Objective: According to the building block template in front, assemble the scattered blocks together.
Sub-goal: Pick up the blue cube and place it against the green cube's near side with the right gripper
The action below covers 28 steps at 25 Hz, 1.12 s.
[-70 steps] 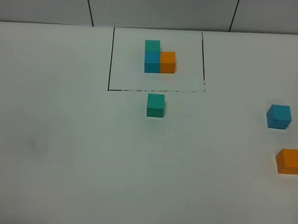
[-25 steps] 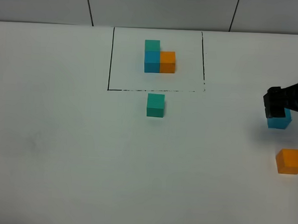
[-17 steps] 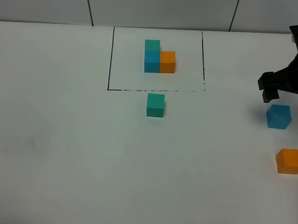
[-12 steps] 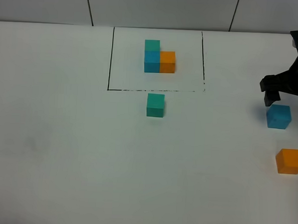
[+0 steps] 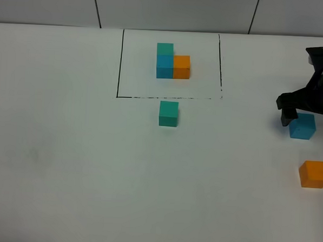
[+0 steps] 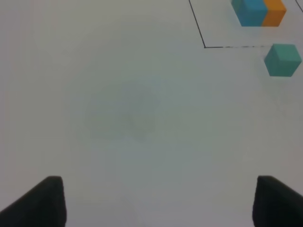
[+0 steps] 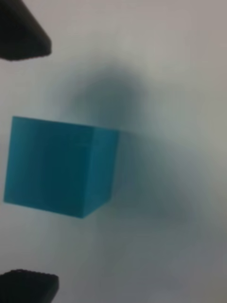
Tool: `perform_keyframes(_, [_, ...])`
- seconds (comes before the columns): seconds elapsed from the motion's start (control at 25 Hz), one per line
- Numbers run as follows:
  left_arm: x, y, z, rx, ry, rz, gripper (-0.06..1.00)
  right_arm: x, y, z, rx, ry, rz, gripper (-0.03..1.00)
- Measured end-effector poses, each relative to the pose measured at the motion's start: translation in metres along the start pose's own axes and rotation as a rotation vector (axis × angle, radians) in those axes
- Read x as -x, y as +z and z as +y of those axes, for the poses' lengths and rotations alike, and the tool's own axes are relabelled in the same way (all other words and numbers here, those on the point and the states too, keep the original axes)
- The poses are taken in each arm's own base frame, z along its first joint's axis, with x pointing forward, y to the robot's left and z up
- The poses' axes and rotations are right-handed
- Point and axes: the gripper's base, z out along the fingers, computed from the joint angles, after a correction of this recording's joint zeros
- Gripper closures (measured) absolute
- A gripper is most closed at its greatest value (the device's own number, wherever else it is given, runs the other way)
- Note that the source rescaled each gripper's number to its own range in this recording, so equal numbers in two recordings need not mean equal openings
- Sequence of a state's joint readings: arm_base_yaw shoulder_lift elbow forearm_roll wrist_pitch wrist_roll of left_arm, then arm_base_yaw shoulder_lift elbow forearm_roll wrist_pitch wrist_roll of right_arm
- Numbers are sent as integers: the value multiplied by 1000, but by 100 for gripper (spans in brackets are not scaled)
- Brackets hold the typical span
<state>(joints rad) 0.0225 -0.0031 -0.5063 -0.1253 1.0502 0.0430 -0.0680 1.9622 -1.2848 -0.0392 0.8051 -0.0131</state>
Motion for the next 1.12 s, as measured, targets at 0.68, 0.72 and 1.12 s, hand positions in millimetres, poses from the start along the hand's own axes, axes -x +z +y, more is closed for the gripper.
perform_keyframes(0.68, [0, 0, 0, -1, 0, 0, 13, 3, 9, -1, 26, 18, -15, 19])
perform_keyframes(0.72, [0, 0, 0, -1, 0, 0, 13, 3, 9, -1, 26, 18, -15, 19])
perform_keyframes(1.12, [0, 0, 0, -1, 1, 0, 13, 3, 9, 1, 51, 43, -14, 19])
